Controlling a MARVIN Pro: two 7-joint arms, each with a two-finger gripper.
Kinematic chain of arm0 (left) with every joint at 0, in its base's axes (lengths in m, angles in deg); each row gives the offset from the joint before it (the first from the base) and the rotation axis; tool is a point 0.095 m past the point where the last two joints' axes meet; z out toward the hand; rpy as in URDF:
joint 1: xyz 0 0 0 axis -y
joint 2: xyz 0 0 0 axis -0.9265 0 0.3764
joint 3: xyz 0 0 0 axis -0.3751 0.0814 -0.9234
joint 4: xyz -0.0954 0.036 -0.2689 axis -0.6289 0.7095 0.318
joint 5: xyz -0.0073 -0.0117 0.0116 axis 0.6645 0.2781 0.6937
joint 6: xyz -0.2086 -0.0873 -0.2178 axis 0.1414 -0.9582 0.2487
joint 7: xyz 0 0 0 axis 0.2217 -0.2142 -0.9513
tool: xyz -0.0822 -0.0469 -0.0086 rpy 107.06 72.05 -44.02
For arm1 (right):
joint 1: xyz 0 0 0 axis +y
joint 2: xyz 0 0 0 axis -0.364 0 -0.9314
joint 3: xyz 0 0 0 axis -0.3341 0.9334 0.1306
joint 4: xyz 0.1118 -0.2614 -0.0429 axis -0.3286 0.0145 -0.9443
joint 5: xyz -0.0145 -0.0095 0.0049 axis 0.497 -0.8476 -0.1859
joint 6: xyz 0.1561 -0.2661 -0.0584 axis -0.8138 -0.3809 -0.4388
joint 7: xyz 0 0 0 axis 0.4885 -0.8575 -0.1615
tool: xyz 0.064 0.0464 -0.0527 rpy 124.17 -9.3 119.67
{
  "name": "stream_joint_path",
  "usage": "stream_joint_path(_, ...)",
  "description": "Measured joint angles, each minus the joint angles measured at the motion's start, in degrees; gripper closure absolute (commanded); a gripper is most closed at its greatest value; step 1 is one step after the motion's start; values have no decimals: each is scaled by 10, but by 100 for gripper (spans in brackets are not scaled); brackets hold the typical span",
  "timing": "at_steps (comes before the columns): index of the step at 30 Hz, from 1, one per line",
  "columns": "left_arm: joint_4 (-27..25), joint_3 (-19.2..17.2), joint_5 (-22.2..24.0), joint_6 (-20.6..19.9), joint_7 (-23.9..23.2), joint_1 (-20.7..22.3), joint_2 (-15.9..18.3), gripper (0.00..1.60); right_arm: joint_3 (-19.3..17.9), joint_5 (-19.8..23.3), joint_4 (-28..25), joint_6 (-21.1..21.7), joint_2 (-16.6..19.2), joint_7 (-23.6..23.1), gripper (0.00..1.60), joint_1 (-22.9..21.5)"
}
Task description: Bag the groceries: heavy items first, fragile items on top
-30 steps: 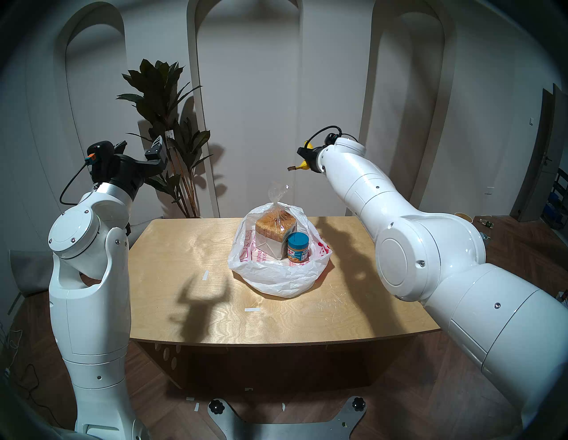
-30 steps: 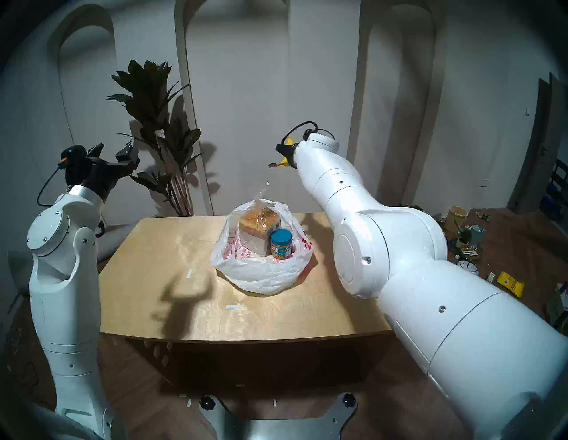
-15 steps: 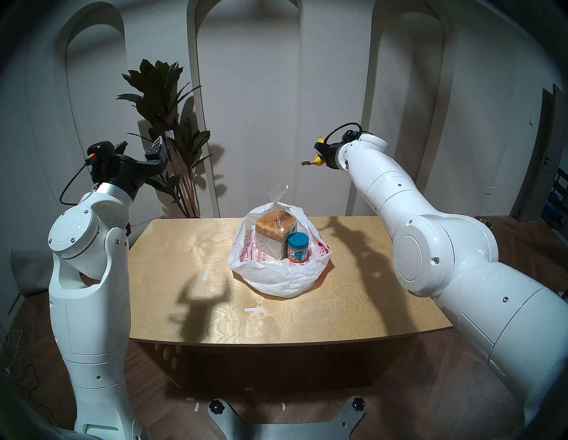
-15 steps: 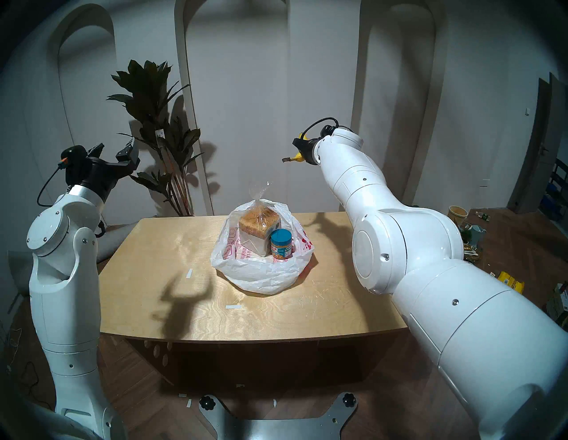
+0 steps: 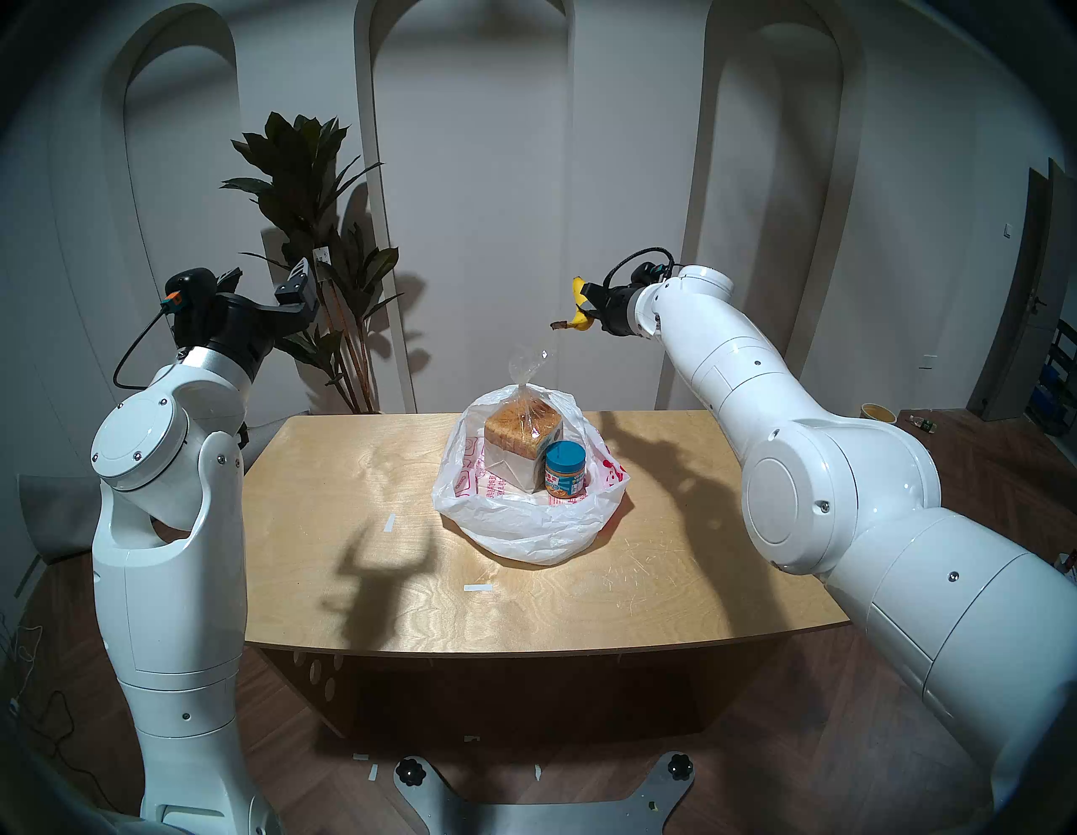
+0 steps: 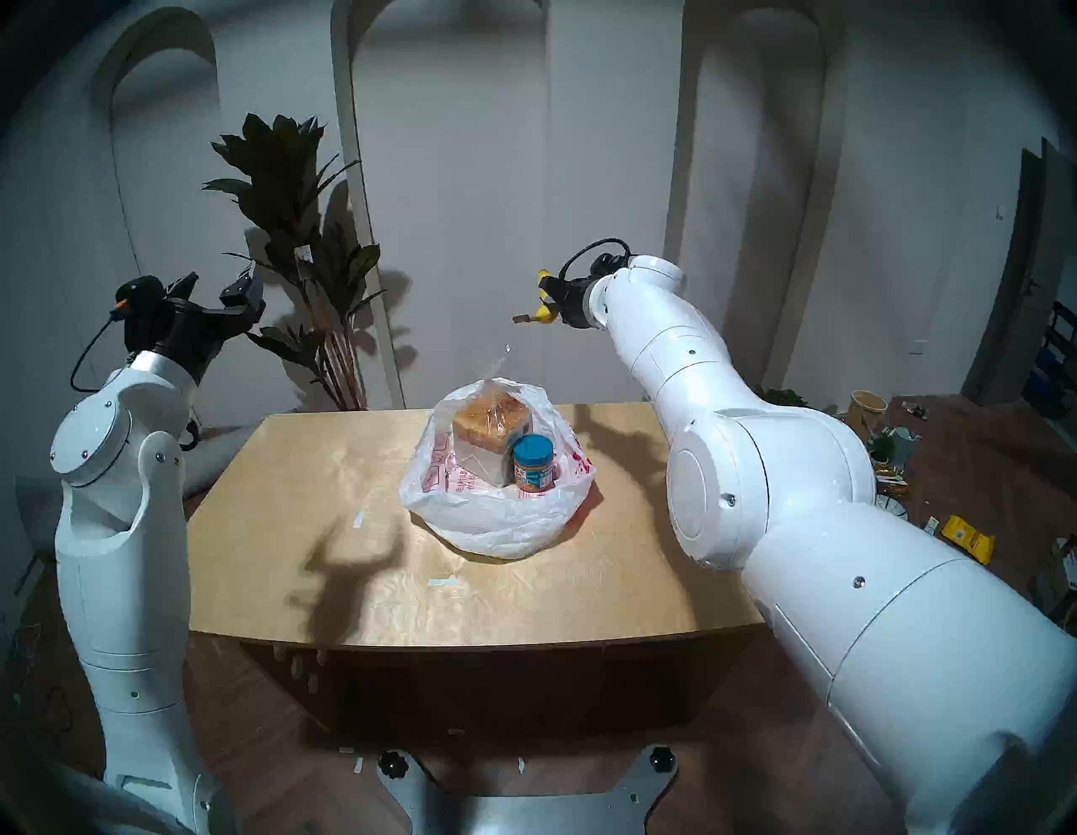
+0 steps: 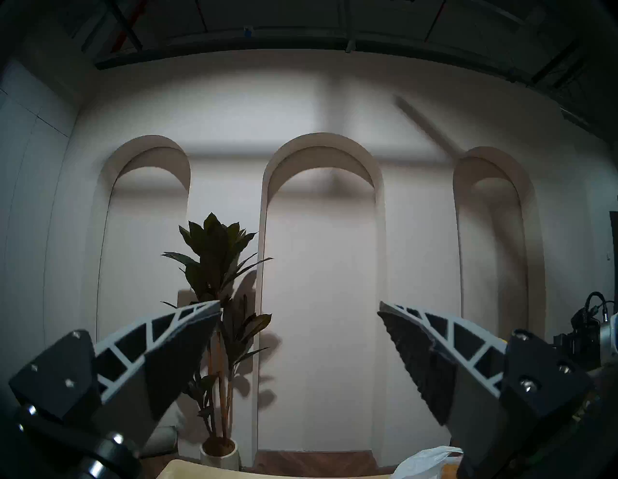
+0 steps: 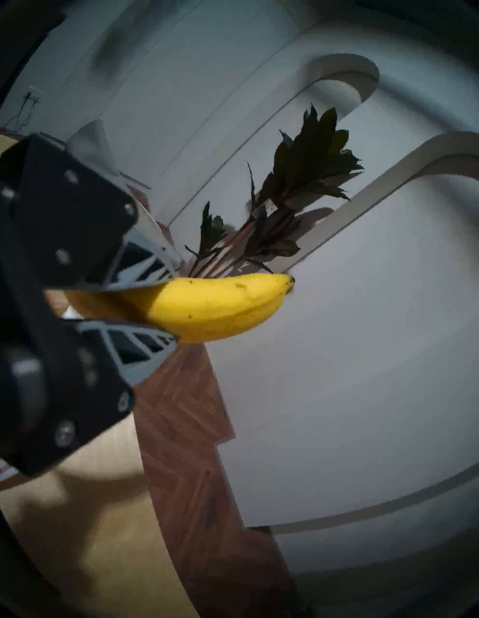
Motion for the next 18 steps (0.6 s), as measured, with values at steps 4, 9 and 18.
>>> stream_joint_path(4,0,0,1,0,0,0,0,0,2,4,-2,21,-1,-21,160,6)
stream_joint_path(9,0,0,2,0,0,0,1,0,5,7,-5,47,1,-45,160,14)
stream_joint_path(18,1,0,5,0,0,0,2,0,8,10,-9,86,17,-79,160,29)
